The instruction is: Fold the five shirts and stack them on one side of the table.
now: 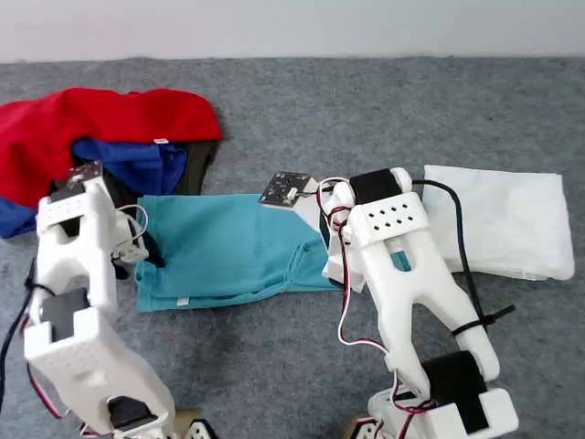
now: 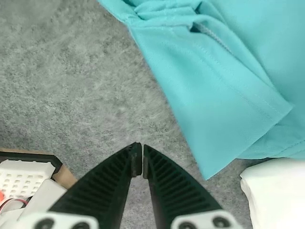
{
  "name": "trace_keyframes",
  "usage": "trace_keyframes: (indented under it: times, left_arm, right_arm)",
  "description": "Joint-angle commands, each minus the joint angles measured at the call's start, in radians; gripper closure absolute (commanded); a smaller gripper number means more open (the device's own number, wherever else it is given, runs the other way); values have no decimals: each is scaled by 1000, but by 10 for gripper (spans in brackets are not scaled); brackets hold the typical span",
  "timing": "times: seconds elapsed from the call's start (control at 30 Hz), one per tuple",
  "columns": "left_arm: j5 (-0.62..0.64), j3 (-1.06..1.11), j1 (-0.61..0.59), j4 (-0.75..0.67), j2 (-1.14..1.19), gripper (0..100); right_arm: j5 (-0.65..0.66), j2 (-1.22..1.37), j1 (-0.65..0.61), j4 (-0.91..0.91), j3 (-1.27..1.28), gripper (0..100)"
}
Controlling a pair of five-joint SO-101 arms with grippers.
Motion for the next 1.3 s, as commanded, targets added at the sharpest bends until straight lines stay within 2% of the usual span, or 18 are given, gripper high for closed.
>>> trace_keyframes:
  times: [0.0,0.13,0.27,0.43,0.67,0.83,1.0,1.13,1.27]
  left_arm:
    - [0,-50,74,34,84,846]
    - [0,-116,123,86,170,992]
    - [0,-179,112,150,235,988]
    - [-8,-232,5,198,230,990]
    - [-186,-311,-190,351,80,990]
    - [-235,-315,-216,414,-64,989]
    - [-230,-315,-107,448,-229,989]
    - [-144,-315,97,456,-330,988]
    - [-66,-315,342,405,-371,988]
  right_arm:
    - [6,-47,-8,-12,-5,987]
    - [6,-47,-8,-12,-5,988]
    - [6,-47,-5,-12,-5,989]
    - [6,-47,-4,-12,-5,990]
    - [6,-47,-2,-22,-5,989]
    - [6,-47,-2,-65,-5,990]
    - [3,-47,-1,-70,-6,988]
    - [-49,-47,35,-97,-3,987]
    - [-58,-56,134,-153,-9,987]
